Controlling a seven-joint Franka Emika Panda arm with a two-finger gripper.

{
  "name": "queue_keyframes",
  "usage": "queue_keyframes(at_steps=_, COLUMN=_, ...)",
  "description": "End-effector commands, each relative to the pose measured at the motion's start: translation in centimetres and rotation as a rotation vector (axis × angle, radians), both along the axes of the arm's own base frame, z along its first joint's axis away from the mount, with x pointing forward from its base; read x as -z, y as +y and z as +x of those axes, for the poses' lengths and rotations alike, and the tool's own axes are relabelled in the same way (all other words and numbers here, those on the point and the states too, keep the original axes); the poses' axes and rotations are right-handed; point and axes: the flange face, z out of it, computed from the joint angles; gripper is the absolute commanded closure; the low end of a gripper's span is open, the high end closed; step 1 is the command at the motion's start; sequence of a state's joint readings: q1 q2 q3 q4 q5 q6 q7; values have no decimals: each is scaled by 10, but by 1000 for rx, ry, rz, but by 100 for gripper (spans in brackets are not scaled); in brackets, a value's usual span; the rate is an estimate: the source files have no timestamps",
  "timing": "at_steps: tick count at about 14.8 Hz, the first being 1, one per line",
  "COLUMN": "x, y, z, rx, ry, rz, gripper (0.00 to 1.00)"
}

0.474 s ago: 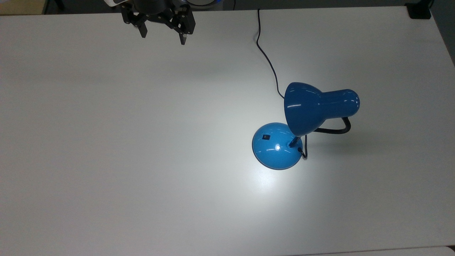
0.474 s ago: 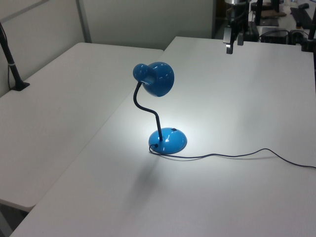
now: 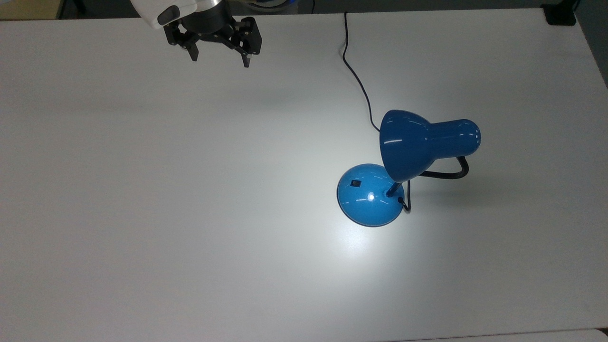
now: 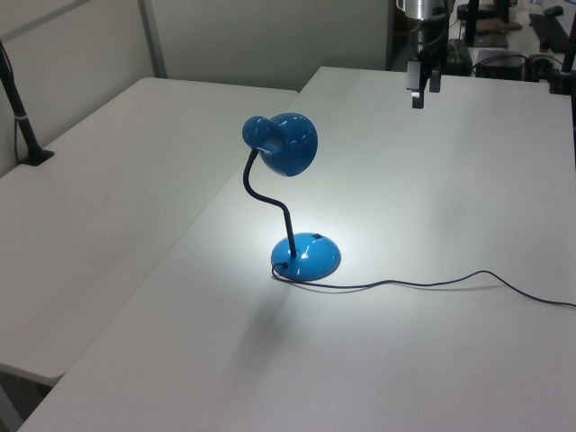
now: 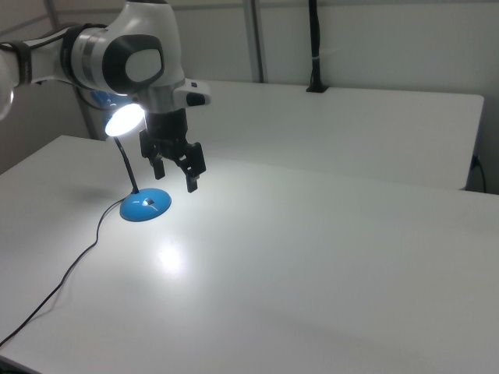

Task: Turn off the lamp
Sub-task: 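Move the gripper toward the blue lamp base, above its switch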

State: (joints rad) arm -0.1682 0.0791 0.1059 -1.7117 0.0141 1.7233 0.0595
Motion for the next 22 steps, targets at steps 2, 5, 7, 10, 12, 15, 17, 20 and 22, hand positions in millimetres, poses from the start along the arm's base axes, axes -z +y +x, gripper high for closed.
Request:
queue_keyframes(at_steps=2, x=-2, y=2, z=-2, rx=-269, ry=7, rz=18, gripper=50)
queue_keyframes(at_steps=5, x=16, y=11, z=9, rx=-613, ry=-6, rz=92, gripper=91)
queue_keyframes(at_steps=7, x=33, y=32, z=25, rx=-820, ry=-64, rz=105, gripper=100)
queue_keyframes(at_steps=10, x=70, y=75, z=46, rx=-1021, ry=-90, rz=102, gripper=100)
queue_keyframes(at_steps=12, x=88, y=103, z=55, rx=-1062, ry=-105, rz=80, gripper=100)
queue_keyframes(at_steps=15, x=113, y=131, z=66, rx=-1105, ry=-103, rz=52, gripper=100)
queue_keyframes(at_steps=17, x=121, y=148, z=79, rx=-1125, ry=-103, rz=35, gripper=100)
queue_keyframes(at_steps=20, x=138, y=162, z=88, rx=-1137, ry=-89, rz=32, gripper=100)
queue_keyframes(at_steps=22, x=144, y=182, z=94, rx=-1158, ry=-107, rz=21, gripper=100)
